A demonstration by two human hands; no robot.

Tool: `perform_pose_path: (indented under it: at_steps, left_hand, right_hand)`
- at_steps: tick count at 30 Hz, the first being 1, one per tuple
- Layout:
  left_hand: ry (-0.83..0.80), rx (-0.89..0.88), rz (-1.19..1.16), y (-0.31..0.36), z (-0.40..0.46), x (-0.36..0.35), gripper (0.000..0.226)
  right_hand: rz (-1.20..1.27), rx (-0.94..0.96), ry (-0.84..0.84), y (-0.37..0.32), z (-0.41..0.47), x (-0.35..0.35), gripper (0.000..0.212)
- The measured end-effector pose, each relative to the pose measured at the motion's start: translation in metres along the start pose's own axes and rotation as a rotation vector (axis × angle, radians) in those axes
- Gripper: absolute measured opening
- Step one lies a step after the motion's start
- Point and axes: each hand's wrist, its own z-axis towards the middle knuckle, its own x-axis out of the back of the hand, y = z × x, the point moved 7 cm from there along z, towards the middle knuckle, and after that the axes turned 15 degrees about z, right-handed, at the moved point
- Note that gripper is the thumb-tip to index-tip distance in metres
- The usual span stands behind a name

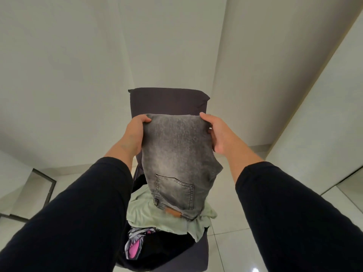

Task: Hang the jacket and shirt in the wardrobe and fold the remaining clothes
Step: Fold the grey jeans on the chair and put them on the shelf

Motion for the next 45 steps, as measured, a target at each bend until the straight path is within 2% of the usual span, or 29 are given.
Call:
perform_pose_path:
  at_steps: [3, 5, 7, 9, 13, 15, 17, 19, 23, 26, 27, 29, 31, 32, 34, 36, 38, 40, 43, 45]
  left_hand:
    - [0.017, 0.018, -0.045, -0.004, -0.001, 0.004, 0.011]
    - [-0.016, 0.042, -0.047, -0.007, -0.003, 0.003, 0.014]
    - [-0.086, 0.057, -0.013, -0.010, -0.005, 0.002, 0.025]
    - [-0.152, 0.073, 0.037, -0.014, -0.006, 0.000, 0.043]
    - [-0.060, 0.048, -0.009, -0.011, -0.007, 0.004, 0.042]
    - [-0.002, 0.003, -0.017, -0.002, -0.009, 0.008, 0.042]
    - [0.058, -0.047, 0.006, 0.008, -0.008, 0.014, 0.046]
    - [0.103, -0.097, 0.086, 0.017, -0.007, 0.017, 0.045]
    - [0.151, -0.174, 0.336, 0.027, -0.011, 0.016, 0.035]
    - [0.205, -0.174, 0.501, 0.025, -0.005, 0.019, 0.051]
    - [0.180, -0.188, 0.520, 0.024, -0.005, 0.019, 0.057]
    - [0.021, -0.257, 0.553, 0.023, -0.004, 0.013, 0.076]
    - [-0.121, -0.315, 0.732, 0.023, -0.008, 0.008, 0.089]
    - [-0.109, -0.358, 0.851, 0.025, -0.008, 0.010, 0.086]
    - [0.036, -0.473, 1.031, 0.034, -0.007, 0.014, 0.063]
    - [0.204, -0.552, 1.071, 0.042, -0.010, 0.019, 0.039]
    - [0.284, -0.583, 1.074, 0.042, -0.009, 0.020, 0.024]
    - [0.272, -0.607, 1.063, 0.041, -0.007, 0.015, 0.017]
    - [0.222, -0.683, 1.072, 0.040, -0.009, 0.002, 0.019]
    - [0.229, -0.719, 0.997, 0.040, -0.008, 0.000, 0.022]
  right_hand:
    - [-0.002, 0.030, 0.047, -0.010, -0.003, 0.003, 0.022]
    - [0.070, 0.021, 0.010, -0.010, -0.004, 0.005, 0.019]
    - [0.240, -0.027, -0.038, -0.006, -0.001, 0.008, 0.030]
    - [0.274, -0.078, -0.035, -0.001, -0.002, 0.010, 0.035]
    - [-0.044, -0.096, 0.099, 0.008, -0.001, 0.008, 0.034]
    - [-0.118, 0.069, 0.229, -0.006, -0.001, 0.010, 0.027]
    - [-0.152, 0.249, 0.284, -0.024, -0.003, 0.006, 0.031]
    - [-0.176, 0.312, 0.284, -0.032, -0.003, 0.001, 0.035]
    - [-0.259, 0.293, 0.281, -0.030, -0.005, -0.002, 0.044]
    - [-0.448, 0.199, 0.086, -0.026, -0.005, -0.015, 0.030]
    - [-0.577, 0.147, 0.022, -0.023, -0.005, -0.019, 0.037]
    - [-0.870, 0.086, -0.041, -0.019, -0.003, -0.021, 0.059]
    - [-1.118, 0.151, -0.014, -0.023, -0.003, -0.027, 0.065]
    - [-1.215, 0.226, 0.037, -0.028, -0.001, -0.029, 0.065]
    - [-1.367, 0.359, 0.157, -0.037, 0.000, -0.033, 0.060]
    - [-1.511, 0.479, 0.258, -0.042, -0.003, -0.041, 0.049]
    - [-1.657, 0.579, 0.302, -0.045, -0.004, -0.051, 0.038]
    - [-1.709, 0.633, 0.220, -0.042, -0.004, -0.062, 0.032]
    - [-1.658, 0.573, -0.004, -0.021, 0.000, -0.081, 0.040]
    - [-1.688, 0.676, -0.016, -0.018, -0.002, -0.093, 0.018]
